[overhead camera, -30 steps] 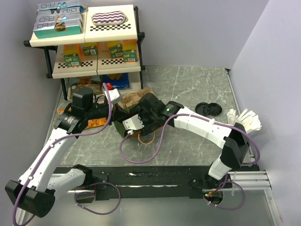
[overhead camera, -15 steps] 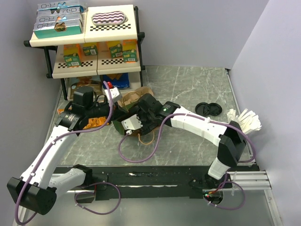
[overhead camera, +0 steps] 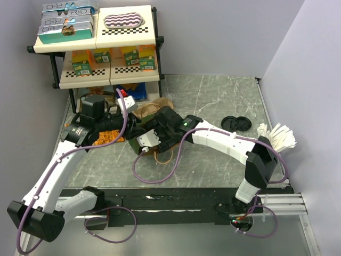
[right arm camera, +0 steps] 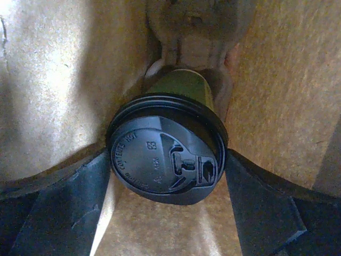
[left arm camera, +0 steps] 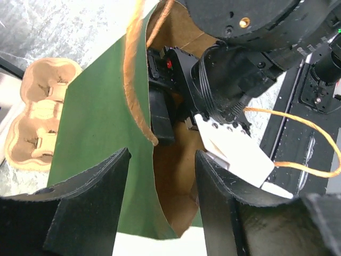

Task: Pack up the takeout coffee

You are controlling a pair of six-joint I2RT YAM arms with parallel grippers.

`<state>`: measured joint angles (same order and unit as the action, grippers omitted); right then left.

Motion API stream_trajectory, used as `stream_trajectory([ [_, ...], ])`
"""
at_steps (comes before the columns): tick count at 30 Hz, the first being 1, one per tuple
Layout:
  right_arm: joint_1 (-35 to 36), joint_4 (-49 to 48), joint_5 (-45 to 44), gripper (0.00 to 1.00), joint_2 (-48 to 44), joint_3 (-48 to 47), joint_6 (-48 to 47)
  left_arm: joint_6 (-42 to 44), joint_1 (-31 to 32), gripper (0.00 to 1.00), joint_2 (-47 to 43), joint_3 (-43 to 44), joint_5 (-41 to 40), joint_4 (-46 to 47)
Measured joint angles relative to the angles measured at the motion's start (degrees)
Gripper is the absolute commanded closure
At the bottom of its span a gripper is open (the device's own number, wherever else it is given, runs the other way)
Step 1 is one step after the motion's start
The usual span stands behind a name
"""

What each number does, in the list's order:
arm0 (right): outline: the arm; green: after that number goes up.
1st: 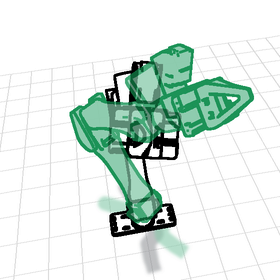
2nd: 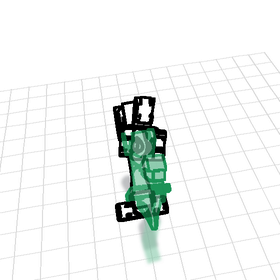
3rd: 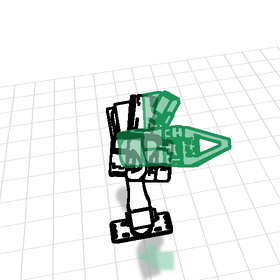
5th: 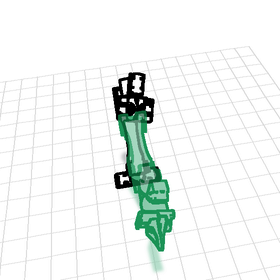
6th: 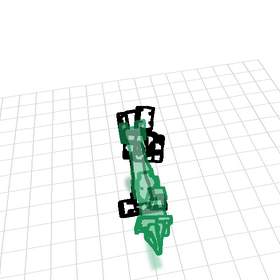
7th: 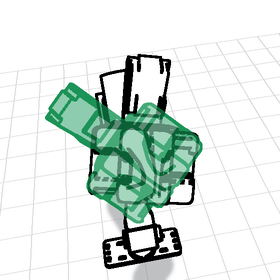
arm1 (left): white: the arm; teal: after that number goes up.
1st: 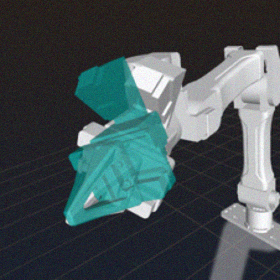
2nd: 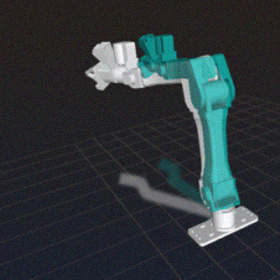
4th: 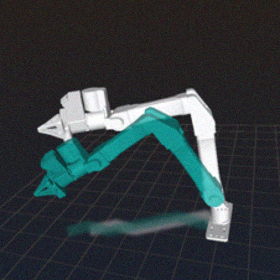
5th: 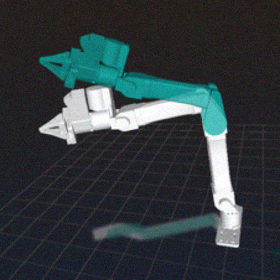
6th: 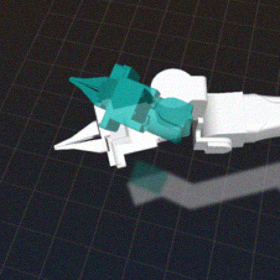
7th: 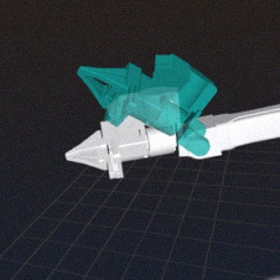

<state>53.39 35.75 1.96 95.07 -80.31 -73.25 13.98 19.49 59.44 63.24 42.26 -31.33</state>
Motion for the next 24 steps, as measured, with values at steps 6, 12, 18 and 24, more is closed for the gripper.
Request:
stream_trajectory([
  [6,0.0,0.1,-0.1,1.00,0.0,0.0,0.3,0.3,0.0,0.39,0.0,1.9,-0.8,-3.2],
  [12,0.0,0.1,-0.3,1.00,0.0,0.0,0.8,-0.3,0.1,0.40,1.7,2.2,-4.4,-5.0],
  [18,0.0,0.2,-0.5,1.00,-0.1,0.0,1.7,-0.2,0.3,0.39,2.8,2.2,-9.5,-7.9],
  [24,0.0,0.2,-0.5,1.00,-0.1,0.0,1.8,2.2,0.5,0.35,2.4,3.7,-12.7,-13.2],
])
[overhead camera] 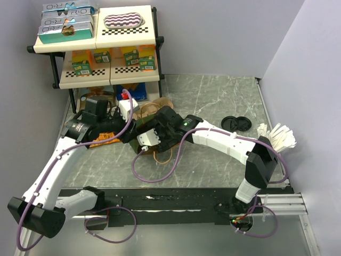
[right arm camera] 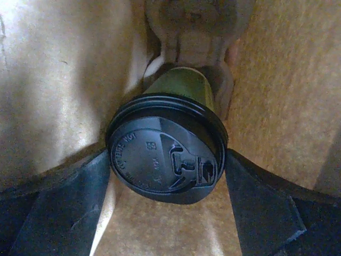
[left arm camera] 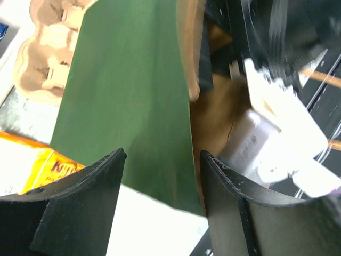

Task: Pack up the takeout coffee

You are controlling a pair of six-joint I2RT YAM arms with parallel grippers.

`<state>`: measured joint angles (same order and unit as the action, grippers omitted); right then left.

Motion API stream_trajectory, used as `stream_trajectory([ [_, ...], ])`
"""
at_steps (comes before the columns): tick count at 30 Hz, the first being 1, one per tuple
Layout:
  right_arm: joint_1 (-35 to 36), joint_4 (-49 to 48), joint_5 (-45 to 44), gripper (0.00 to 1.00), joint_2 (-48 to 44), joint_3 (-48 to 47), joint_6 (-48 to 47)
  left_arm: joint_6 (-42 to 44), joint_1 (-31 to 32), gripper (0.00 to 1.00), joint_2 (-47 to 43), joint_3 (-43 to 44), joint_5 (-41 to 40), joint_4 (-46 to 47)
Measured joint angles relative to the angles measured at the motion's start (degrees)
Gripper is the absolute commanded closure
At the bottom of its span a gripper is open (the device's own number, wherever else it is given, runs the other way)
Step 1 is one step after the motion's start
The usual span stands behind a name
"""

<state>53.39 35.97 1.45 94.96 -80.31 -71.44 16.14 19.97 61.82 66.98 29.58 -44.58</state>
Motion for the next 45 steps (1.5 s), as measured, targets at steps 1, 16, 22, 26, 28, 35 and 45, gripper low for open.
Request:
stream_trajectory([
  [1,0.0,0.0,0.0,1.00,0.0,0.0,0.0,0.9,0.0,0.35,-0.2,0.3,-0.2,-1.0],
  [16,-0.1,0.2,-0.5,1.00,0.0,0.1,0.0,7.0,0.0,0.62,-0.3,2.6,4.4,-6.8],
  [22,-0.2,0.1,-0.4,1.00,0.0,0.1,-1.0,6.5,0.0,0.79,3.0,3.3,5.8,-5.8],
  [26,-0.2,0.1,-0.3,1.00,0.0,0.1,-1.7,6.5,0.0,0.92,3.6,3.3,6.0,-5.8],
  [28,-0.2,0.0,-0.3,1.00,0.1,0.1,-2.0,6.6,0.0,0.99,3.8,3.5,6.0,-5.7],
  [35,-0.5,-0.5,-0.3,1.00,0.8,0.1,-2.9,6.7,0.0,0.99,5.0,4.4,6.1,-5.9],
  [45,-1.4,-0.6,-0.5,1.00,2.3,-0.2,-4.6,7.6,-0.3,0.99,5.4,4.4,6.2,-5.8],
])
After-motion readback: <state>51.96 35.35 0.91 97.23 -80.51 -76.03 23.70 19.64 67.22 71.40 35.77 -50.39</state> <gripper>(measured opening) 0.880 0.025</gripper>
